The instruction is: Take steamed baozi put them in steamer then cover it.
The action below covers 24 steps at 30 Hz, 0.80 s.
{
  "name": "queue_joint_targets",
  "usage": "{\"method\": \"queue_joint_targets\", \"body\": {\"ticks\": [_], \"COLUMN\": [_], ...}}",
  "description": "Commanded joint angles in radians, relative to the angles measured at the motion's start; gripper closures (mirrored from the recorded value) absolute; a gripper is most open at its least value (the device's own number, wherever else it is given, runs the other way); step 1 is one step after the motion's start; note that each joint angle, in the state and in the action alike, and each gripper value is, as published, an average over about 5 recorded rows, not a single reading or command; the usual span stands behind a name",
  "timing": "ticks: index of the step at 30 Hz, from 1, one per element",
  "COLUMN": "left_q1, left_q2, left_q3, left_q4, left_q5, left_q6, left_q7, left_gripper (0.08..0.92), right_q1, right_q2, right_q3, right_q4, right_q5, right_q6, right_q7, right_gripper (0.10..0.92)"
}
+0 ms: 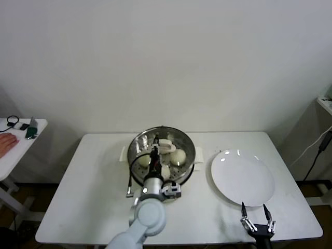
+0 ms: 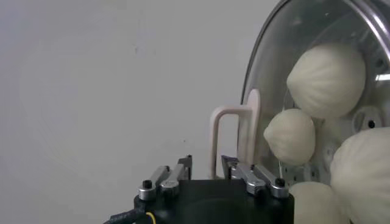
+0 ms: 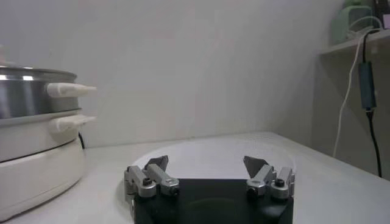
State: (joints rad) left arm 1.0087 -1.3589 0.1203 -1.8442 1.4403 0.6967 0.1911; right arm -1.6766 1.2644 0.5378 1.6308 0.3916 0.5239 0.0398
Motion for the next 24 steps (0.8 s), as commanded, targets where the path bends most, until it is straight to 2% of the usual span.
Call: {"method": "queue_joint_targets", "body": {"ticks": [1,9,14,20,24], "left_q1": [0.012,0.036,0.103,0.232,0.342], "left_q2": [0.05,0.124,0.191,0.228,0.197], "left_q3": [0.006,0.003,-0.069,-0.281,-0.46], "left_q4": [-0.089,-0.226,-0.321,-0.376,-0.371], "left_q5": [-0.12,-0.294,-0.514,-0.967,-1.229], "left_q6": [0.013,-0.005,-0.106,-0.283,-0.476], "left_q7": [0.0,-0.027,-0.127,-0.334,-0.394], "left_gripper": [0.585,0.351,0.217,0.178,0.177], "right_q1": [0.001,0.007,0.006,-0.006,-0.011], "right_q2": [-0.001,-0.003,-0.007,-0.036,-0.042], "right_q3": [-0.002,-0.015,-0.029,-0.045,-0.048], "right_q4": [0.001,-0.002,0.003,0.019,0.033], "right_q5": [0.0,0.008,0.014,-0.007,-0.014], "right_q6": [-0.004,-0.014,-0.02,0.002,0.001], "right_q7": [-0.001,0.009,0.049,0.075,0.081], "right_gripper": [0.203,0.203,0.203,0.203,0.203]}}
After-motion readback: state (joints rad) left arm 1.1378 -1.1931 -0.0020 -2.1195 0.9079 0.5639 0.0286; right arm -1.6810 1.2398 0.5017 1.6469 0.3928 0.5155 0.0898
